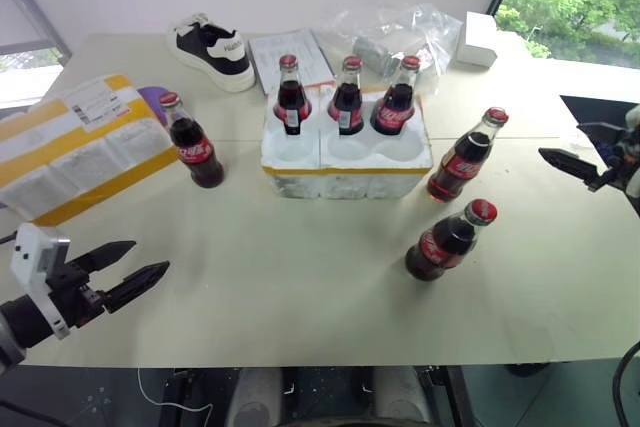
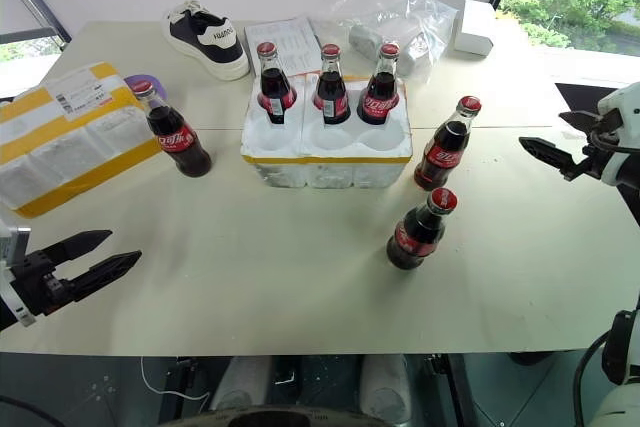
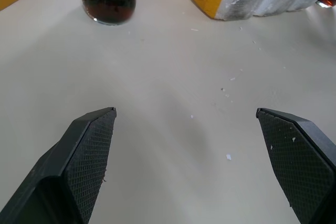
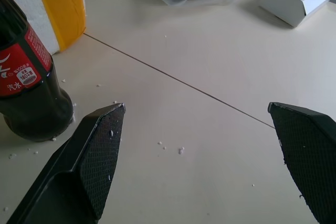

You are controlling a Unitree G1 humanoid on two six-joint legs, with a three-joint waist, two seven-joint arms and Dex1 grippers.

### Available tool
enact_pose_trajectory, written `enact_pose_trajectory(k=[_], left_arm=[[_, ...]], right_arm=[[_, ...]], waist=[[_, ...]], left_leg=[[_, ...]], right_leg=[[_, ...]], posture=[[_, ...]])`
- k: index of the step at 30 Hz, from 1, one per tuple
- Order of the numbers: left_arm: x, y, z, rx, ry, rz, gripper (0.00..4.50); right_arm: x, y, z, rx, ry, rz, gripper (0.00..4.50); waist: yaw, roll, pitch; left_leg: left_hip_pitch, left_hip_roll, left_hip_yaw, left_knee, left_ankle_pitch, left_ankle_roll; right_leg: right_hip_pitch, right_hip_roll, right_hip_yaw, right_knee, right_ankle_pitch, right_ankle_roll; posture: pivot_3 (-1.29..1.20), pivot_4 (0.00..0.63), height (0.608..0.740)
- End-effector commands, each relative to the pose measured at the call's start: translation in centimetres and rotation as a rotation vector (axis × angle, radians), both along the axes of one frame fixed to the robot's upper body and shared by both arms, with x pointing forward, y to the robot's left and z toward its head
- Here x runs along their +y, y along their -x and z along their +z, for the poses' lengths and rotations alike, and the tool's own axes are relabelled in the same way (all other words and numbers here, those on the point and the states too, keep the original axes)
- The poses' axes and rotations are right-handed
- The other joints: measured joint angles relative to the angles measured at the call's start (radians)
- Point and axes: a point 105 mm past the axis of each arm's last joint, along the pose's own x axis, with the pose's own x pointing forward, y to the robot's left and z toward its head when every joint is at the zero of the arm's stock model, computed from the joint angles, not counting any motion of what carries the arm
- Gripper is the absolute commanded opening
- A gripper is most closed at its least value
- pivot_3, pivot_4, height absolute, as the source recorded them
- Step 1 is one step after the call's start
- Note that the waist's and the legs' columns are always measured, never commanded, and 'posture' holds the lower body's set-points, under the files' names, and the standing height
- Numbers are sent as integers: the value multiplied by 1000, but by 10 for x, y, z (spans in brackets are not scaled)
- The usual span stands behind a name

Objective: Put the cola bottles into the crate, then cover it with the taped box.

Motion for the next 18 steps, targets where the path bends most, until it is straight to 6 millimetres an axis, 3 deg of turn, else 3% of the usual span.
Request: enact_pose_trajectory(k=[1, 12, 18], left_arm=[[-4, -2, 7, -42, -23, -16, 4479], [4, -7, 11, -60, -6, 28, 4479], [3, -14, 24, -109, -28, 19, 4479]], right_arm=[[-4, 2, 16, -62, 5, -6, 4500], [-5, 3, 11, -44, -26, 5, 4500], [-1, 7, 10, 0, -52, 57, 4500]], waist=[[0, 0, 0], [0, 0, 0], [1, 0, 0]], left_leg=[[0, 0, 0, 0, 0, 0], [0, 0, 0, 0, 0, 0], [0, 0, 0, 1, 0, 0]], right_leg=[[0, 0, 0, 0, 0, 0], [0, 0, 0, 0, 0, 0], [0, 0, 0, 0, 0, 0]], posture=[[0, 150, 740], [0, 150, 740], [0, 150, 740]])
